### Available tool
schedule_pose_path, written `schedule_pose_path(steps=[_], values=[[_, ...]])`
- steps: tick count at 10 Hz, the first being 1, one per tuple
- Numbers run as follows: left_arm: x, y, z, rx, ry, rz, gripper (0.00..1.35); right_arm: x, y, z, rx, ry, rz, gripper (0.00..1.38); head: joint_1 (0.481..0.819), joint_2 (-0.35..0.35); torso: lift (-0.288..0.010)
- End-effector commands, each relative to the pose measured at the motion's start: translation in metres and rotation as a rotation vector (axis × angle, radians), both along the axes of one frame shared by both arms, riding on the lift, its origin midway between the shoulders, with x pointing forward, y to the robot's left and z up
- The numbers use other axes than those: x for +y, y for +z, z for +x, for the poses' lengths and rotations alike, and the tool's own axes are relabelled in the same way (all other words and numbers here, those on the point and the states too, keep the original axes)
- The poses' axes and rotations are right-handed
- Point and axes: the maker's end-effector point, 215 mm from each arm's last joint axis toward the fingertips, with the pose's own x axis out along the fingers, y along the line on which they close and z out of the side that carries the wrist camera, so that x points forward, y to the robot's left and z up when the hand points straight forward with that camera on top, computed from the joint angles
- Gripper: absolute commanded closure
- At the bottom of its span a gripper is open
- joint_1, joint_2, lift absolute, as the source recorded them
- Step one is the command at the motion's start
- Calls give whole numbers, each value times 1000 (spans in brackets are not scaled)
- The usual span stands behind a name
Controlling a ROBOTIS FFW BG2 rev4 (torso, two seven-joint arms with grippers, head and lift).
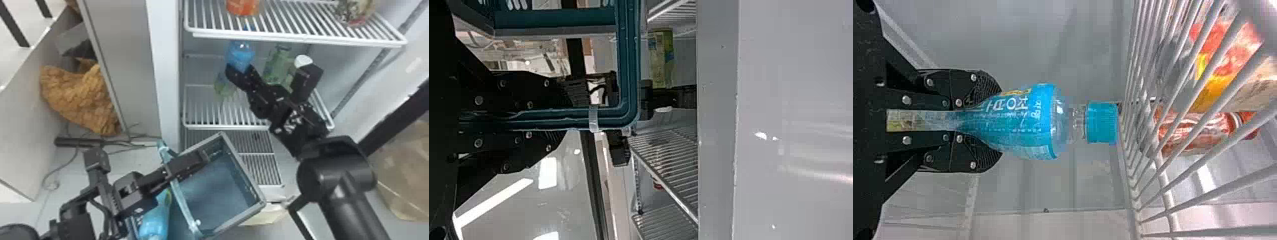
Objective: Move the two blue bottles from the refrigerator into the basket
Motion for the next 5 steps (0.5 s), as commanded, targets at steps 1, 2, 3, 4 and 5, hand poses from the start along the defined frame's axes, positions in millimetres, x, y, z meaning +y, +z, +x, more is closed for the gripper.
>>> schedule_pose_path(steps=[1,2,3,4,5], values=[[1,0,0,1,1,0,1199,-3,5,-23,4,2,17,1274,695,-140,-220],[1,-1,-1,4,1,0,1199,-1,13,-38,-1,17,36,1274,695,-144,-220],[1,-2,-1,6,3,1,1199,4,24,-51,-11,37,57,1273,695,-146,-220],[1,-3,-2,8,3,0,1197,9,33,-64,-16,59,71,1274,695,-146,-220],[1,-3,-2,8,3,0,1199,18,39,-79,-7,92,85,1273,695,-142,-220]])
